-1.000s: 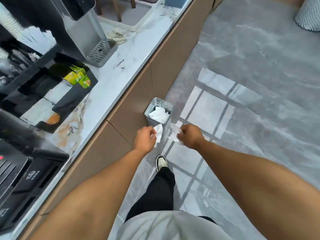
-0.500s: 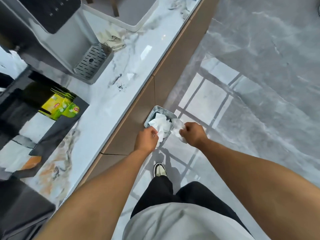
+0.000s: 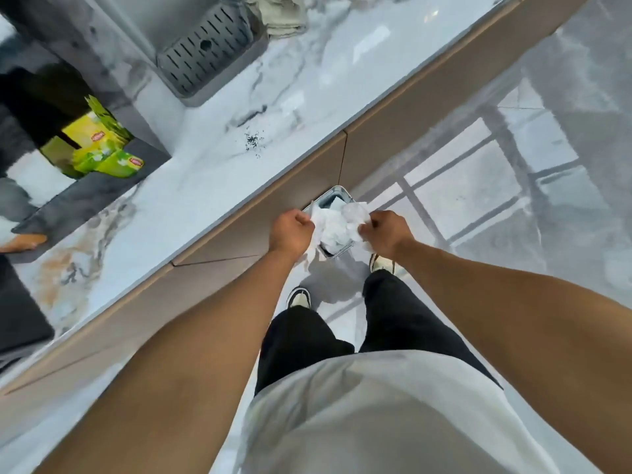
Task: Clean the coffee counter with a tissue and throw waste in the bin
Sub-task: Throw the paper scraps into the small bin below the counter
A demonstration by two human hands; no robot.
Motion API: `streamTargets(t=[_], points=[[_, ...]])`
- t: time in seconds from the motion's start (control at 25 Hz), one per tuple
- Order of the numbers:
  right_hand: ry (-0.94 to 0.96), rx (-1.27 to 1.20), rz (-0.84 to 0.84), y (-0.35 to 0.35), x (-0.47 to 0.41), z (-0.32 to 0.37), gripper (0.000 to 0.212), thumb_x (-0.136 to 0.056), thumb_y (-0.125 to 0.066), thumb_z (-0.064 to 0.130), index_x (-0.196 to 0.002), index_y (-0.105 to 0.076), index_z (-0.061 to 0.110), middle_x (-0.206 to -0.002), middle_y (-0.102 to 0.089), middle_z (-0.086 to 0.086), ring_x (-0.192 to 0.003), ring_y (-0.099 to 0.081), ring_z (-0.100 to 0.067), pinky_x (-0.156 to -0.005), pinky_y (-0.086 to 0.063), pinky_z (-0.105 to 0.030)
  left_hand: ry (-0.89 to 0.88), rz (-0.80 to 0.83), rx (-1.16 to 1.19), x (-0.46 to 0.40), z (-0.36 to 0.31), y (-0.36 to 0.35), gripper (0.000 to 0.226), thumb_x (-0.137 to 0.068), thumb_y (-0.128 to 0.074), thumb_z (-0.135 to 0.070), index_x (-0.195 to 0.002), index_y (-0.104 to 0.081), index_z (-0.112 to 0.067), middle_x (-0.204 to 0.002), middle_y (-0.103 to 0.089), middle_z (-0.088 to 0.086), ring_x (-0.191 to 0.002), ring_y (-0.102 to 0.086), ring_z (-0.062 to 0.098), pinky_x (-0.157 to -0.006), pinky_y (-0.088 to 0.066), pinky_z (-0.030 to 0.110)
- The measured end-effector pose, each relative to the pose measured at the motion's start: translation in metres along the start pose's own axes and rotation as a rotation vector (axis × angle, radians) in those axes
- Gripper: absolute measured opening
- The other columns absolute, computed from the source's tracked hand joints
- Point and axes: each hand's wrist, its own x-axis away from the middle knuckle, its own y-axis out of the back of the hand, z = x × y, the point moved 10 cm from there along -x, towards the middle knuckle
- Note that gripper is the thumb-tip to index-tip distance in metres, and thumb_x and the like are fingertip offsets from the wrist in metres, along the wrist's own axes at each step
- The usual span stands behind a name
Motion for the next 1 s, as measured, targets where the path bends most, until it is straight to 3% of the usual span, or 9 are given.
streamTargets(t=[0.12,0.2,0.32,0.48,0.64,0.84,1.0], points=[[0.038,0.092,0.112,-0.001,-0.040,-0.006,0.020,-0.087,-0.047,0.017,-0.074,-0.061,0.012,-0.080,-0.065,-0.010,-0.078,-0.060,-0.031,-0.063,-0.048,-0.031,0.172,-0.147,0.186,-0.016,0.018,-0.017,0.018,-0.083,-0.064,-0.009,-0.070,-0.065,-0.020,-0.093,-0.075,0.014,-0.092,-0.069,0.038,-0.080,-0.060,0.044],[0.049,0.137,0.139,-0.004,-0.067,-0.014,0.020,-0.088,-0.048,0.018,-0.072,-0.061,0.013,-0.079,-0.064,-0.009,-0.077,-0.057,-0.030,-0.063,-0.045,-0.029,0.278,-0.176,0.280,-0.027,0.039,-0.038,0.018,-0.083,-0.066,-0.010,-0.069,-0.065,-0.022,-0.092,-0.075,0.010,-0.092,-0.070,0.038,-0.081,-0.060,0.048],[0.032,0.145,0.142,-0.020,-0.105,-0.031,0.029,-0.086,-0.053,0.020,-0.058,-0.048,0.015,-0.062,-0.052,-0.001,-0.068,-0.052,-0.026,-0.048,-0.032,-0.024,0.356,-0.186,0.324,-0.051,0.073,-0.072,0.013,-0.082,-0.064,-0.010,-0.079,-0.070,-0.021,-0.097,-0.076,0.004,-0.095,-0.070,0.031,-0.085,-0.059,0.041],[0.031,0.201,0.124,-0.057,-0.164,-0.068,0.035,-0.084,-0.057,0.022,-0.052,-0.044,0.017,-0.055,-0.047,0.003,-0.062,-0.049,-0.024,-0.047,-0.029,-0.024,0.355,-0.156,0.281,-0.097,0.115,-0.119,0.017,-0.083,-0.062,-0.010,-0.088,-0.073,-0.022,-0.102,-0.076,-0.003,-0.098,-0.069,0.021,-0.088,-0.057,0.036],[0.087,0.300,0.192,-0.105,-0.206,-0.082,0.035,-0.087,-0.054,0.019,-0.055,-0.042,0.020,-0.071,-0.055,-0.004,-0.071,-0.051,-0.027,-0.062,-0.034,-0.025,0.406,-0.180,0.337,-0.131,0.145,-0.151,0.017,-0.084,-0.063,-0.011,-0.086,-0.073,-0.024,-0.099,-0.076,-0.004,-0.098,-0.069,0.021,-0.088,-0.057,0.037],[0.096,0.362,0.200,-0.153,-0.246,-0.094,0.022,-0.085,-0.051,0.012,-0.063,-0.046,0.015,-0.080,-0.058,-0.009,-0.074,-0.052,-0.028,-0.062,-0.032,-0.023,0.400,-0.194,0.372,-0.157,0.165,-0.185,0.020,-0.084,-0.064,-0.007,-0.084,-0.071,-0.026,-0.079,-0.068,-0.011,-0.090,-0.068,0.016,-0.081,-0.056,0.028],[0.130,0.395,0.174,-0.176,-0.265,-0.090,0.019,-0.086,-0.053,0.012,-0.068,-0.048,0.014,-0.082,-0.057,-0.009,-0.075,-0.054,-0.027,-0.062,-0.036,-0.025,0.387,-0.227,0.354,-0.179,0.174,-0.187,0.020,-0.085,-0.063,-0.006,-0.084,-0.070,-0.024,-0.085,-0.066,-0.006,-0.090,-0.067,0.018,-0.079,-0.057,0.029]])
